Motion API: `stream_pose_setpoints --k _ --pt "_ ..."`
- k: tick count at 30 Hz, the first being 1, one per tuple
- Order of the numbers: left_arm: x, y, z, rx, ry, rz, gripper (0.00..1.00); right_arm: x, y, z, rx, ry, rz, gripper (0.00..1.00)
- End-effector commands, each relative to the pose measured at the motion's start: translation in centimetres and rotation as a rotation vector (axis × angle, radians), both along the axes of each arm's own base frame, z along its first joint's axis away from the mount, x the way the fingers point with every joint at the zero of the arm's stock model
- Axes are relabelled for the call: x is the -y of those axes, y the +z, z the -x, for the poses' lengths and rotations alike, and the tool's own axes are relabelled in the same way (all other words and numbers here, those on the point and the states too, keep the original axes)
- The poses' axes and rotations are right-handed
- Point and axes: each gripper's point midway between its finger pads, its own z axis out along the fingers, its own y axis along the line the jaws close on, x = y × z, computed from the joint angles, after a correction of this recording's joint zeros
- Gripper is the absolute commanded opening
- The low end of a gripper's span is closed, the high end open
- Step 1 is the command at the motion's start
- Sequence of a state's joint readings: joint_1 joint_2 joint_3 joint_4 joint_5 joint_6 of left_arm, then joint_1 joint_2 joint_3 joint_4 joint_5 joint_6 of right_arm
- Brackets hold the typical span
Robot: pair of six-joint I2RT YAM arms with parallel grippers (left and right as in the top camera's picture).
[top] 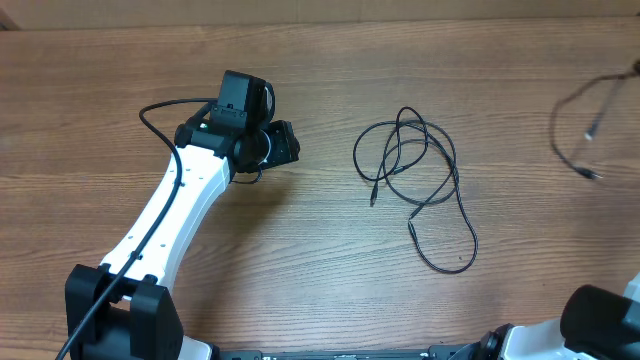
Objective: Untangle cables
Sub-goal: 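Lower the cable at the table's right side and open the right gripper, then move the right gripper to the center cables, grasp one, lift it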
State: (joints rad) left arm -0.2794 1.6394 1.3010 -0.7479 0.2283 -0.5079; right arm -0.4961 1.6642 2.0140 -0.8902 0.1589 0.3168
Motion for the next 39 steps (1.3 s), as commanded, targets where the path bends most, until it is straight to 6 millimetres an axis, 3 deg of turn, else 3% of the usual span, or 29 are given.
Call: stream_pose_setpoints --k 1,5,6,8,9,10,16,21,28,39 --pt "-0.3 -0.5 0.0 -0.008 -0.005 -0.016 0.56 2.1 -0.9 1.3 -0.055 -0.089 0.024 0.04" --pt "-0.7 -0.6 0.0 -0.008 0.004 -0.035 0.56 2.3 -4.5 1.3 -0.167 -0.087 -0.037 0.04" --pt "-0.7 -0.7 0.1 -0.01 0.005 -0.038 0.57 2.2 -5.3 1.4 -0.189 -0.084 -0.051 0.08" --pt "-0.9 -0.7 0.0 -0.007 0.01 -0.049 0.64 1.6 -6.6 0.8 -0.213 -0.045 -0.096 0.43" --pt "-1.1 -0.8 -0.1 -0.004 0.016 -0.06 0.67 1.0 -7.1 0.4 -0.212 -0.01 -0.12 0.54" --pt "-1.5 -0.8 -0.2 0.002 0.018 -0.079 0.69 0.3 -7.4 -0.1 -0.206 0.029 -0.147 0.58" --pt "-5.4 -1.4 0.1 -0.03 0.096 -0.207 0.75 -6.9 -7.4 -3.0 -0.155 0.434 -0.268 0.7" --pt "-9.9 -1.3 0.8 -0.104 0.198 -0.244 0.78 -13.6 -8.8 -2.9 -0.24 0.669 -0.315 0.85" --pt "-13.7 -1.0 1.2 -0.141 0.301 -0.221 0.82 -21.4 -13.1 -1.5 -0.469 0.833 -0.365 0.88" --pt "-13.8 -1.0 1.4 -0.15 0.304 -0.209 0.85 -31.5 -24.5 0.3 -0.73 0.959 -0.484 0.87"
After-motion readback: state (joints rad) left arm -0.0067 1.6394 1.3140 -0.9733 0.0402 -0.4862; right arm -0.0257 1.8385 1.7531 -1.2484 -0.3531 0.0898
